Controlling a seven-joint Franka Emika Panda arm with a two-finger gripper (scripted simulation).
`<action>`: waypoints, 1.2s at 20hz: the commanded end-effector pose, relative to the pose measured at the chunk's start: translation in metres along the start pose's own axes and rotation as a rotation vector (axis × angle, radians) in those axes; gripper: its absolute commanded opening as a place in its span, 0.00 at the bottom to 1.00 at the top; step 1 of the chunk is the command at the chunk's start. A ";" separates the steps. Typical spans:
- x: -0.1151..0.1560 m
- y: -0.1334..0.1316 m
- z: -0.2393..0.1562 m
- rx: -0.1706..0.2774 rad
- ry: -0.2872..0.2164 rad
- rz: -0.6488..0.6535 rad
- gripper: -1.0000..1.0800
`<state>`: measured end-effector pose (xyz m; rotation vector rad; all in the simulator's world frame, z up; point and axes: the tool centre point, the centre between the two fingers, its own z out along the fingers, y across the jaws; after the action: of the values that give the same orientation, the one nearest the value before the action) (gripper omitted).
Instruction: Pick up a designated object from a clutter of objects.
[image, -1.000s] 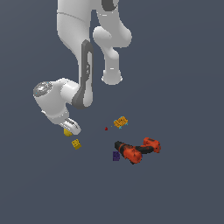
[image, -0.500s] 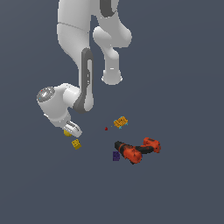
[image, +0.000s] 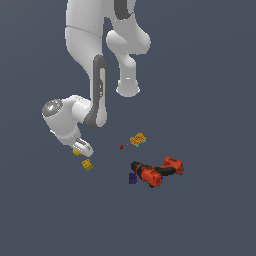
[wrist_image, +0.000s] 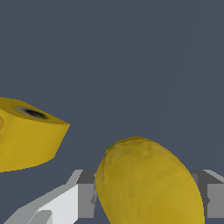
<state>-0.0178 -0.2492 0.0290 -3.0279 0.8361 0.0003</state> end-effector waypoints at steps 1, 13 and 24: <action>0.000 0.000 -0.001 0.000 0.000 0.000 0.00; 0.000 -0.025 -0.058 0.000 0.000 0.000 0.00; 0.001 -0.075 -0.173 -0.003 0.001 0.002 0.00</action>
<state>0.0180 -0.1920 0.1841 -3.0288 0.8386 0.0010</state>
